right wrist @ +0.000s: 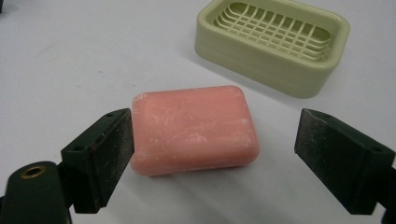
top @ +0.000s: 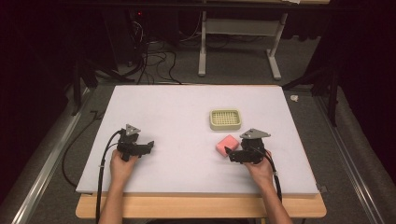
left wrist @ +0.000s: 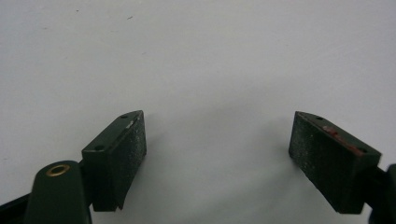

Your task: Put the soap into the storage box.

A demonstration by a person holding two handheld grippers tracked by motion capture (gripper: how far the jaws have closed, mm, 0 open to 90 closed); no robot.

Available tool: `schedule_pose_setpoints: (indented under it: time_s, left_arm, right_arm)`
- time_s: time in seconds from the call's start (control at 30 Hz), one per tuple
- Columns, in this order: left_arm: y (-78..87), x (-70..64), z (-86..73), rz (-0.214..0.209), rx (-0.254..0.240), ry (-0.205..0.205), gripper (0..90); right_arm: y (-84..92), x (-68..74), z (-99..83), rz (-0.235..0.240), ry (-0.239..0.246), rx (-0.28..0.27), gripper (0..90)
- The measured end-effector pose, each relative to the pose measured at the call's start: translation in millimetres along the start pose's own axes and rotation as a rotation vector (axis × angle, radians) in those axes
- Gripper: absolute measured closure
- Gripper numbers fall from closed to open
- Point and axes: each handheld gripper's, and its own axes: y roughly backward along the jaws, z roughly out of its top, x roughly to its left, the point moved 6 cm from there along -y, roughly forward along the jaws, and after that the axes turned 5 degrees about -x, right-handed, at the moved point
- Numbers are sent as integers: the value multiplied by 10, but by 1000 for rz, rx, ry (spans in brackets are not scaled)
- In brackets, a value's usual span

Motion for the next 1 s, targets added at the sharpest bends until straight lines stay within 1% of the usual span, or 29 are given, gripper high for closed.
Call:
schedule_pose_setpoints:
  time_s: [0.2, 0.3, 0.6, 0.77, 1.0]
  left_arm:
    - [0, 0, 0, 0, 0, 0, 194]
    - [0, 0, 0, 0, 0, 0, 194]
    - [0, 0, 0, 0, 0, 1, 194]
    - [0, 0, 0, 0, 0, 0, 194]
    - [0, 0, 0, 0, 0, 1, 194]
  right_arm:
    - [-46, 27, 21, 13, 8, -1, 124]
    - [-71, 38, 12, 17, 3, 8, 124]
    - [-132, 64, 21, 31, 3, 8, 124]
    - [-181, 73, 11, 43, -4, 25, 123]
    - [-254, 89, 10, 42, 8, 46, 123]
